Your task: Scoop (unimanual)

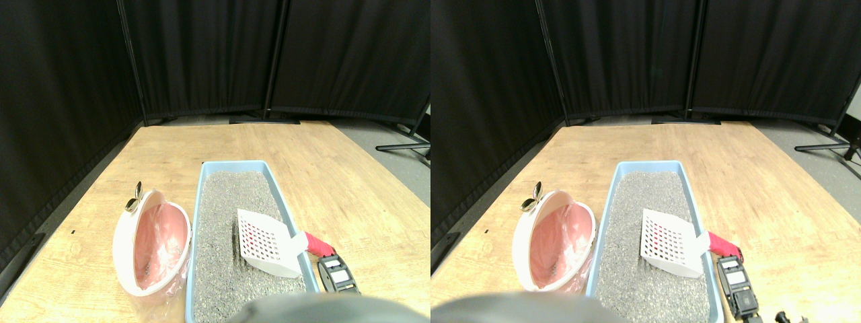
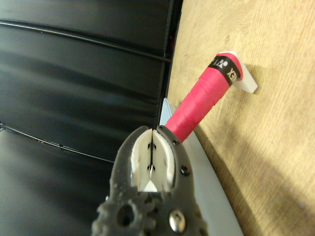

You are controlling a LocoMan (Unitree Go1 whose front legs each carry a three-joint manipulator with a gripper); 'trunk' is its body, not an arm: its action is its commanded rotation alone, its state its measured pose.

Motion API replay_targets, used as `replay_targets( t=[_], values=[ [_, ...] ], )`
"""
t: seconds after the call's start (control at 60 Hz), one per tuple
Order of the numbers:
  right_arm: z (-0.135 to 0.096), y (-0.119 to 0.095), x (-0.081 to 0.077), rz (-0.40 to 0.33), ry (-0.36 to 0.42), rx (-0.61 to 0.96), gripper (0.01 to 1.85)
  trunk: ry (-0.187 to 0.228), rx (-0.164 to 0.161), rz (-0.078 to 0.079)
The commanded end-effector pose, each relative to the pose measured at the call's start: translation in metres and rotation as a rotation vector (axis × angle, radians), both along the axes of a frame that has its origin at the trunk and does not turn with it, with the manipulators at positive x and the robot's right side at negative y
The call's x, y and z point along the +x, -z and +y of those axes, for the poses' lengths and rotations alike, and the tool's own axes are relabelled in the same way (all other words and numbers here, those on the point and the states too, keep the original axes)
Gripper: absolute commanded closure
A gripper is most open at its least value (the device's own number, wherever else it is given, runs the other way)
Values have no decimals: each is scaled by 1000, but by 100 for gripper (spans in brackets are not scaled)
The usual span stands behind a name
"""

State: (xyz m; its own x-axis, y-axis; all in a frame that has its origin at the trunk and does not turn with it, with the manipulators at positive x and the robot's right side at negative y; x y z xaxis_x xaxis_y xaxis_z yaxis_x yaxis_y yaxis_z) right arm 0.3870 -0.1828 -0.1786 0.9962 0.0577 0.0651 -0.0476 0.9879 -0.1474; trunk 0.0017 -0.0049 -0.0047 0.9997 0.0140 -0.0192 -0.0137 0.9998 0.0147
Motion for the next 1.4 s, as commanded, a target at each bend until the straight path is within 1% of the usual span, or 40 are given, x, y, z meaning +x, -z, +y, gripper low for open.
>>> replay_targets(
  t=[0.017, 0.083, 0.117, 0.217, 0.233, 0.3, 0.333, 0.367, 0.4, 0.417, 0.467, 0.55, 0.567, 0.6, 0.633, 0.717, 0.767, 0.783, 0.85, 0.883, 0.9, 1.0, 1.033, 1.083, 1.133, 1.217, 1.4],
  values=[
    [0, -9, 0, -39, 8, -16, 145, -7, -11, -1],
    [0, -8, 1, -49, -3, -7, 145, -4, -11, -1],
    [0, -8, 1, -39, 5, -21, 145, -4, -10, -2],
    [0, -9, 1, -49, 2, -17, 146, -3, -8, -3],
    [-1, -8, 1, -64, -19, -9, 146, -2, -8, -2],
    [-2, -9, 1, -60, -6, -26, 145, -1, -7, -3],
    [-2, -9, 1, -62, -4, -20, 142, -1, -6, -4],
    [-3, -9, 2, -81, -20, 0, 137, -1, -6, -4],
    [-4, -9, 2, -105, -39, 68, 134, 0, -6, -3],
    [-5, -9, 2, -98, -28, 65, 129, 0, -6, -3],
    [-6, -9, 2, -88, -10, 101, 123, 1, -6, -5],
    [-7, -10, 2, -87, -14, 86, 117, 2, -6, -3],
    [-8, -10, 2, -87, -16, 100, 113, 2, -6, -3],
    [-9, -10, 2, -94, -38, 102, 112, 3, -5, -3],
    [-10, -12, 2, -95, -23, 105, 111, 4, -5, -2],
    [-12, -12, 2, -97, -20, 110, 112, 5, -6, -2],
    [-14, -12, 2, -87, -13, 98, 110, 6, -6, -3],
    [-14, -12, 2, -74, -7, 121, 111, 6, -6, -3],
    [-15, -9, 2, -54, 2, 127, 110, 7, -6, -3],
    [-15, -5, 3, -24, 21, 124, 109, 8, -6, -1],
    [-17, -1, 4, -37, -10, 137, 111, 8, -6, -1],
    [-18, 7, 6, -19, -3, 165, 110, 7, -7, -1],
    [-19, 12, 8, -23, -17, 183, 111, 7, -7, -1],
    [-19, 15, 9, -10, -13, 208, 112, 2, -8, 1],
    [-19, 17, 11, -14, -16, 235, 112, 1, -10, 1],
    [-19, 19, 14, -11, 0, 237, 112, 0, -11, 1],
    [-18, 21, 22, 6, 22, 244, 106, -1, -13, 2]
  ],
)
